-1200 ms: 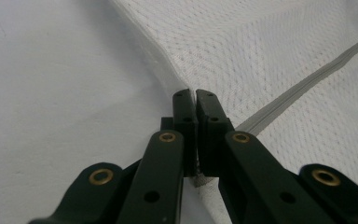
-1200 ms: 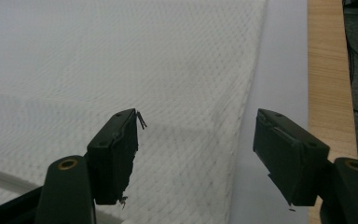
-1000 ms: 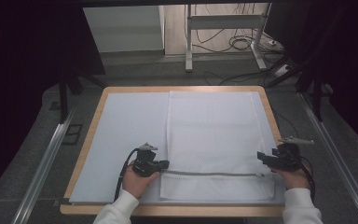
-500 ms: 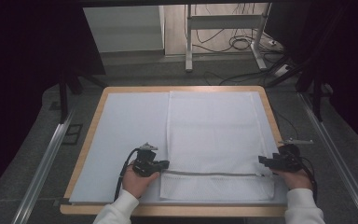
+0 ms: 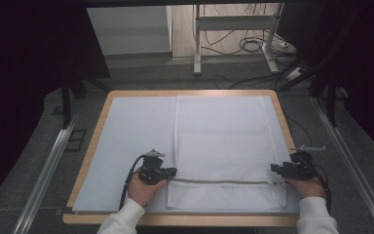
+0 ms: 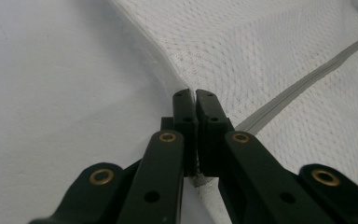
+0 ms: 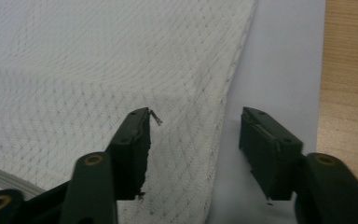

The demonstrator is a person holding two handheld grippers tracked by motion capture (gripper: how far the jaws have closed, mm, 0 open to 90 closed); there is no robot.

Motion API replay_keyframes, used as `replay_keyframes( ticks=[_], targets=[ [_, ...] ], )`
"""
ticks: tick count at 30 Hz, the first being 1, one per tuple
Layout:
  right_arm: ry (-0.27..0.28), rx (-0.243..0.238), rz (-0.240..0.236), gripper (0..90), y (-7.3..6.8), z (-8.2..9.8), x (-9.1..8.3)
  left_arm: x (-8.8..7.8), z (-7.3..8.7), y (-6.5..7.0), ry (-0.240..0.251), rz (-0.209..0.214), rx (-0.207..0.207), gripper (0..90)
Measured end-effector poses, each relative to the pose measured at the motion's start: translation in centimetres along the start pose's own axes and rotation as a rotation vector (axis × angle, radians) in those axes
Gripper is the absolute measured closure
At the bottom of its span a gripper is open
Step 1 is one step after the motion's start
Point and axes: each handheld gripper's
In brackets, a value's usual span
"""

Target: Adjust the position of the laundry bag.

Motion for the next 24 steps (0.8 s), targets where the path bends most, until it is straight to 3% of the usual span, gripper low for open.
replay_keyframes(
  ticks=[5,7,13,24],
  targets=[
    [-0.012,-0.046,0.026,56.8,-0.4,0.0,0.0,0.0,0.0,0.0,0.002,-0.001,0.003,88.3],
    [-0.018,-0.099,0.062,67.3,-0.8,0.0,0.1,-0.1,-0.1,0.1,0.004,0.0,0.006,88.4],
    [-0.023,-0.122,0.064,82.8,-1.2,-0.1,0.2,-0.2,-0.1,0.1,0.008,0.003,0.005,88.3],
    [-0.015,-0.112,0.037,87.1,-1.0,-0.2,-0.1,-0.4,-0.2,0.0,0.014,0.0,0.005,88.5]
  ],
)
Point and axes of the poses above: each handheld gripper's, and its own axes: x roughly forward along the jaws, z roughly out of its underside, y roughly to its right, and after that the axes turned 7 degrees about y, right-handed
